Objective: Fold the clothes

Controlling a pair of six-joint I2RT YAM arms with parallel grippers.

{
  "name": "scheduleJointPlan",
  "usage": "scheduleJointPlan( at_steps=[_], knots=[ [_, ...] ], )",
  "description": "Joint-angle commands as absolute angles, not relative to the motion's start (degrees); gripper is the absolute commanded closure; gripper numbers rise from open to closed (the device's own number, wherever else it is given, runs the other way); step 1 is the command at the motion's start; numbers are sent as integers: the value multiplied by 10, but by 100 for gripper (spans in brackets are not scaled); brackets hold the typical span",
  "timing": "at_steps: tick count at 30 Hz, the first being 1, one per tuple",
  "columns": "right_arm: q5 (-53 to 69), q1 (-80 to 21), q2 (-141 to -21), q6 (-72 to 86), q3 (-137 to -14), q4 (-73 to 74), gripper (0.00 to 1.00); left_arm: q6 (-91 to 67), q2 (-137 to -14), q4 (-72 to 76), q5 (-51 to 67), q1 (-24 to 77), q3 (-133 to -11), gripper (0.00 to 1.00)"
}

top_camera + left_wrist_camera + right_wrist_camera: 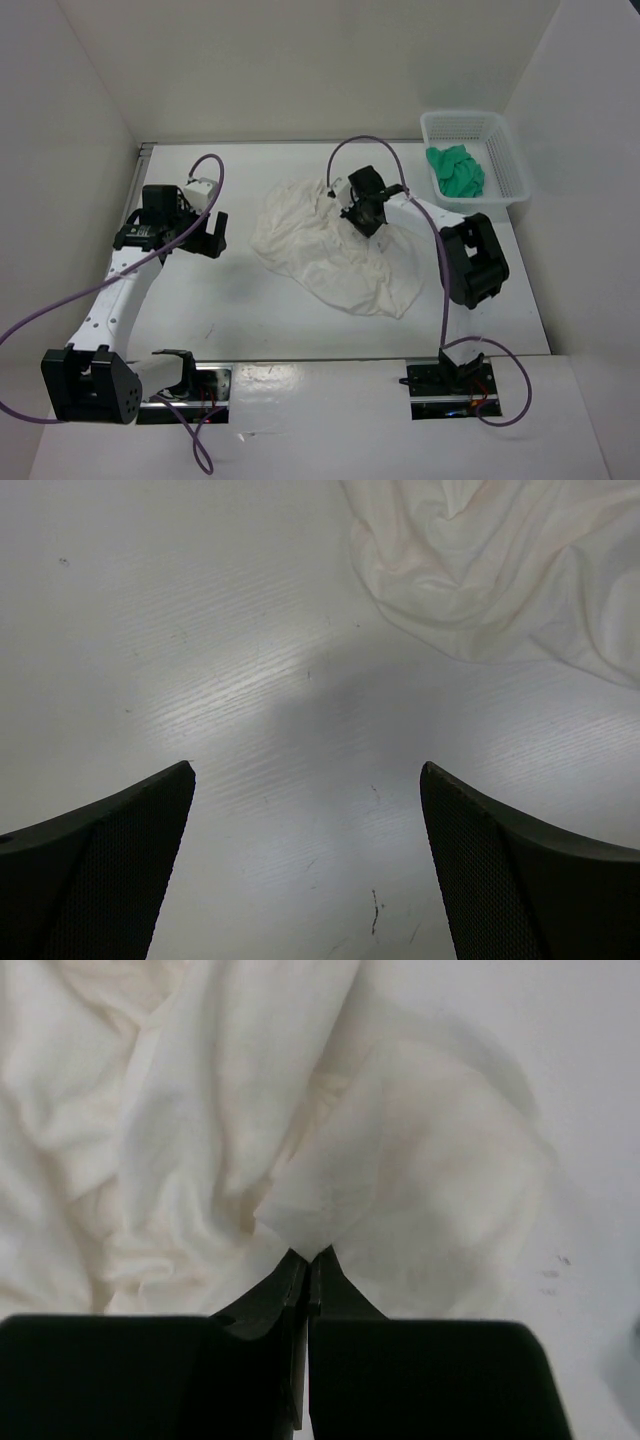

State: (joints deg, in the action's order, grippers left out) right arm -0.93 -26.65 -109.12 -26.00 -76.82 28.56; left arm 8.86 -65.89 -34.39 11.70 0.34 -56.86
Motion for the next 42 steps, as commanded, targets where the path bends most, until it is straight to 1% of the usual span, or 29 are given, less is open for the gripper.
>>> scheduleJointPlan(
  at_steps=[1,3,6,7,9,10,14,15,16,18,19,21,23,25,26,27,28,29,32,33,35,36,38,39,42],
  knots=[
    [3,-272,-939,-269,-786,327,100,95,-642,-342,128,1,-571,1],
    [16,-277,-883,-269,-780,351,100,95,-642,-342,134,1,-571,1],
    [33,-293,-753,-286,-762,377,100,95,-642,-342,134,1,-571,1],
    [39,-300,-732,-292,-757,386,100,95,-642,-342,134,1,-571,1],
    [54,-322,-703,-320,-741,432,97,95,-642,-342,134,1,-571,1],
    [54,-331,-684,-327,-734,445,92,95,-642,-342,134,1,-571,1],
    [65,-366,-686,-399,-697,555,92,95,-647,-342,134,1,-571,1],
    [82,-371,-693,-418,-691,622,91,95,-647,-342,134,1,-571,1],
    [117,-380,-710,-437,-691,648,84,95,-647,-342,134,1,-571,1],
    [134,-388,-726,-455,-696,673,77,95,-652,-342,134,1,-571,1],
    [150,-394,-741,-460,-709,691,62,95,-652,-342,139,1,-571,1],
    [164,-394,-746,-475,-724,696,40,100,-652,-342,139,1,-571,1],
    [159,-394,-752,-475,-737,656,20,100,-652,-342,139,1,-571,1],
    [143,-394,-752,-445,-731,590,15,100,-652,-342,139,1,-571,1],
    [124,-394,-758,-429,-725,500,10,100,-652,-342,139,1,-571,1],
    [112,-394,-768,-387,-720,450,7,100,-652,-342,133,1,-571,1],
    [102,-394,-779,-367,-714,404,6,100,-652,-342,133,1,-571,1],
    [86,-394,-815,-348,-714,335,6,100,-652,-342,126,1,-566,1],
    [58,-394,-901,-279,-764,271,5,94,-652,-336,107,1,-566,1],
    [32,-394,-963,-265,-797,263,5,89,-652,-336,96,1,-561,1],
    [25,-389,-1018,-237,-828,238,5,89,-652,-331,81,1,-561,1],
    [17,-388,-1067,-229,-854,227,5,84,-652,-330,81,1,-561,1],
    [17,-377,-1110,-214,-888,217,5,83,-652,-325,67,1,-561,1],
    [17,-377,-1131,-205,-929,211,5,83,-652,-325,67,1,-561,1],
    [61,-342,-1215,-179,-1017,228,5,83,-657,-325,62,1,-561,1]
  ],
)
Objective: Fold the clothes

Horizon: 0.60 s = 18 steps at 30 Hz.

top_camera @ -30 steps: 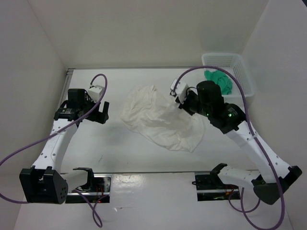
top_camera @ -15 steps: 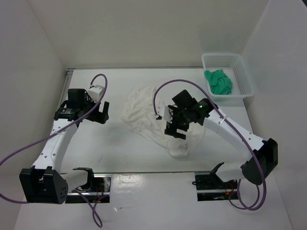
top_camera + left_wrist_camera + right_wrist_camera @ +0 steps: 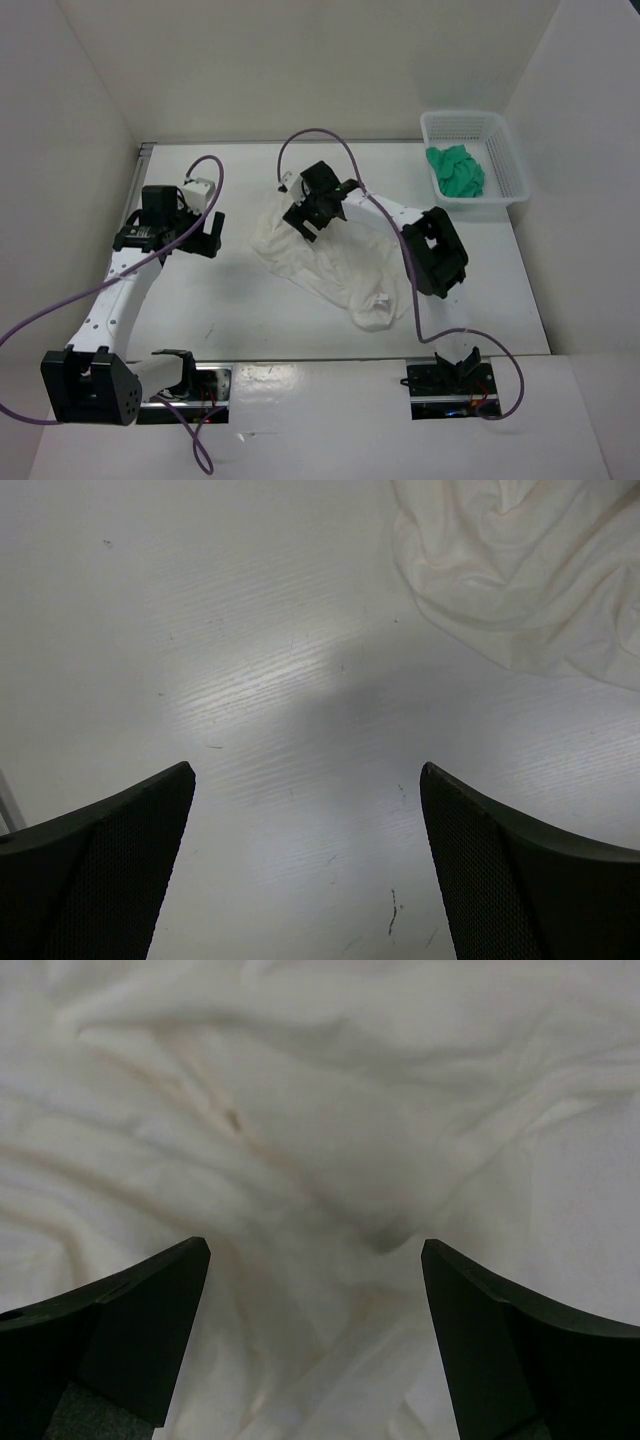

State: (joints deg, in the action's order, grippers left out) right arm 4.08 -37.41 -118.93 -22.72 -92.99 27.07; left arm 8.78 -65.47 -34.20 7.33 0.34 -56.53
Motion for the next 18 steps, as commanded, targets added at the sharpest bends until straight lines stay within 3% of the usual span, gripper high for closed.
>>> scheduleJointPlan(
  at_steps=[1,5,18],
  knots=[
    [75,-331,-1230,-171,-1039,236,5,83,-657,-325,55,1,-556,1],
    [133,-291,-1285,-145,-1144,283,5,83,-663,-325,55,1,-555,1],
    [223,-261,-1367,-123,-1230,327,6,83,-682,-325,55,1,-555,1]
  ],
)
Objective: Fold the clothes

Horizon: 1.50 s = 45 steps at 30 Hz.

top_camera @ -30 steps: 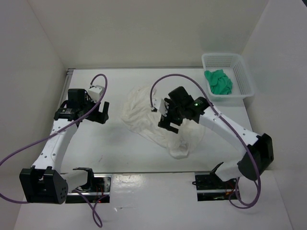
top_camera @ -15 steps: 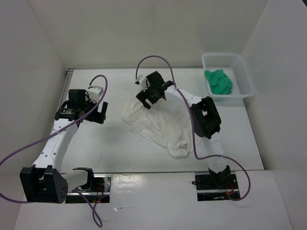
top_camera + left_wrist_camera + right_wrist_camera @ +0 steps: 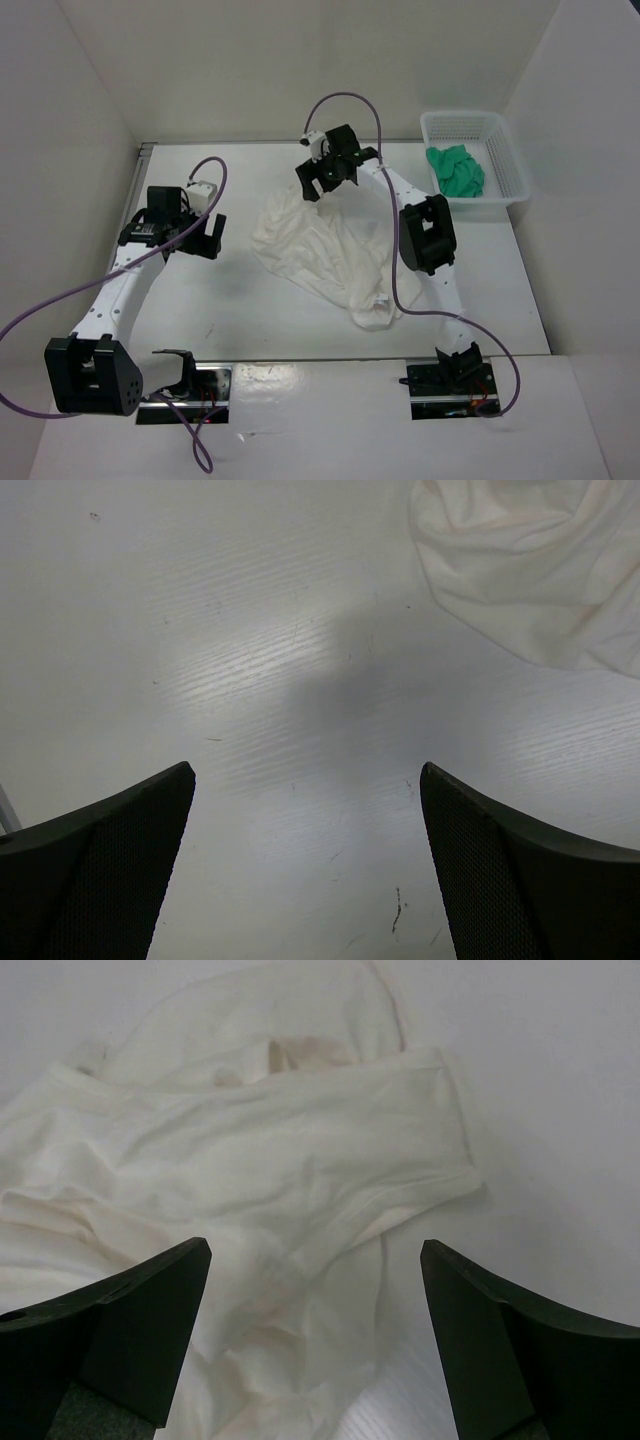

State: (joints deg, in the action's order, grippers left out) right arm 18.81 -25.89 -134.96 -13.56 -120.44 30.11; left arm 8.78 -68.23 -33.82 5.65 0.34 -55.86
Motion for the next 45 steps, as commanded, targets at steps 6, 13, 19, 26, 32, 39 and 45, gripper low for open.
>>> scheduleJointPlan(
  at_steps=[6,13,19,26,32,39,45],
  knots=[
    [222,-251,-1396,-123,-1263,332,9,83,-682,-325,55,1,-555,1],
    [229,-234,-1433,-123,-1317,359,9,83,-687,-325,55,1,-555,1],
    [234,-229,-1481,-118,-1384,389,11,83,-693,-325,55,1,-555,1],
    [266,-229,-1632,-113,-1665,542,19,83,-693,-325,55,1,-555,1],
    [261,-234,-1644,-113,-1679,556,29,83,-693,-325,55,1,-555,1],
    [261,-234,-1644,-123,-1684,583,68,83,-693,-325,55,1,-555,1],
    [230,-234,-1560,-129,-1696,588,97,83,-693,-325,61,1,-555,1]
  ],
)
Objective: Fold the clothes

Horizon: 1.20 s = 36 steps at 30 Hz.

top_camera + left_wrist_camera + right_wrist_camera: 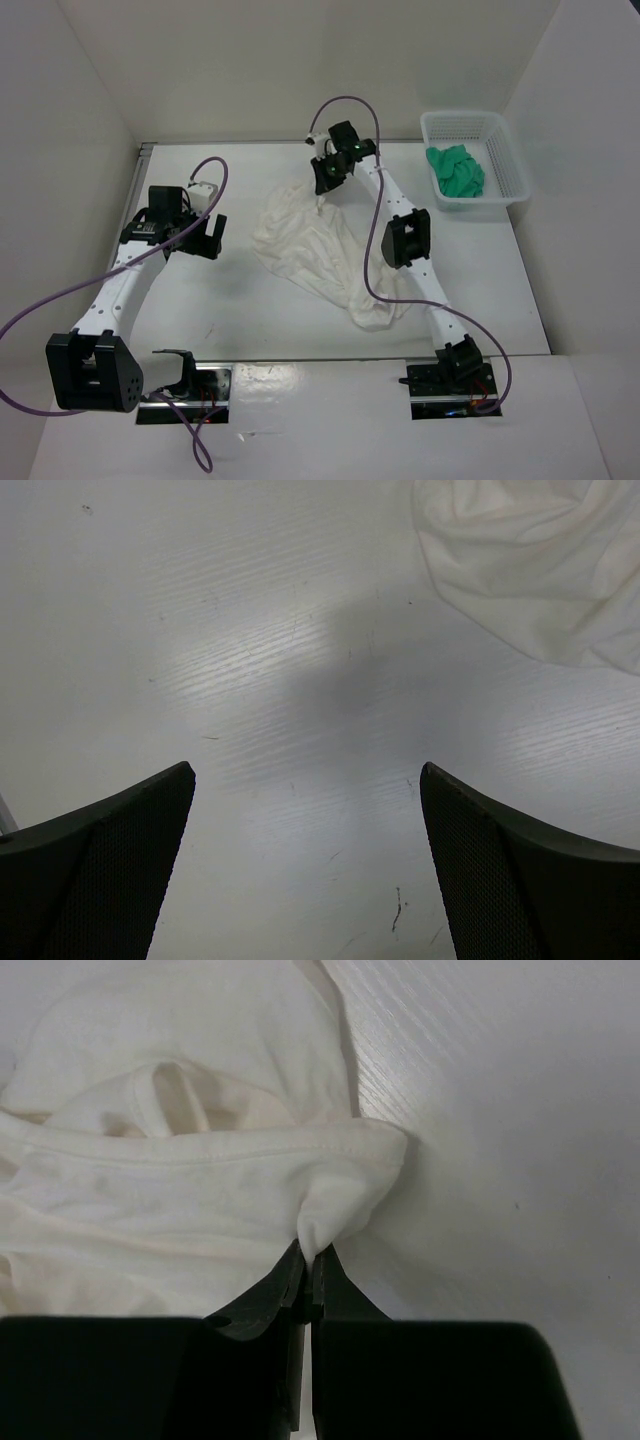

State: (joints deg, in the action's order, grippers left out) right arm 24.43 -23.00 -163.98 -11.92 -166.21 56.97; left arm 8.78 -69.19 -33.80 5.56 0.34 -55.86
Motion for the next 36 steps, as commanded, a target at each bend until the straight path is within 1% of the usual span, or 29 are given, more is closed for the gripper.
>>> scheduleJointPlan(
  at_steps=[1,3,4,6,7,9,10,11,14,18,19,22,25,28,29,30,31,33,34,36],
  knots=[
    [230,-234,-1540,-129,-1696,588,97,83,-693,-325,61,1,-555,1],
    [230,-234,-1496,-124,-1691,588,97,83,-693,-330,61,1,-561,1],
    [225,-234,-1451,-124,-1686,588,97,83,-693,-330,61,1,-561,1],
    [217,-240,-1406,-124,-1675,577,97,83,-682,-330,61,1,-561,1],
    [204,-240,-1365,-124,-1662,577,97,83,-682,-330,61,1,-561,1],
    [180,-252,-1331,-141,-1648,570,97,83,-676,-330,61,1,-561,1],
    [140,-257,-1303,-147,-1635,565,97,83,-676,-330,61,1,-561,1],
    [128,-263,-1290,-158,-1629,565,97,78,-671,-330,61,1,-561,1],
    [142,-279,-1250,-163,-1599,570,97,78,-665,-330,61,1,-561,1],
    [133,-349,-1244,-185,-1536,608,95,68,-654,-325,39,1,-561,1],
    [122,-392,-1249,-192,-1525,620,95,59,-654,-325,32,1,-561,1],
    [98,-461,-1282,-206,-1503,671,95,46,-660,-325,20,-19,-561,1],
    [114,-487,-1296,-195,-1494,681,95,40,-665,-330,20,-57,-573,1],
    [108,-520,-1287,-195,-1485,692,95,40,-671,-351,59,-104,-580,1],
    [108,-528,-1278,-195,-1476,692,94,47,-671,-356,71,-118,-580,1],
    [108,-536,-1258,-200,-1455,692,87,53,-671,-356,97,-142,-585,1],
    [108,-543,-1246,-200,-1442,692,78,58,-671,-366,111,-154,-585,1],
    [103,-548,-1202,-200,-1392,669,56,76,-676,-374,132,-176,-585,1],
    [95,-548,-1184,-200,-1370,660,50,83,-676,-380,147,-176,-592,1],
    [68,-548,-1143,-200,-1282,631,39,104,-676,-385,166,-176,-592,1]
  ],
)
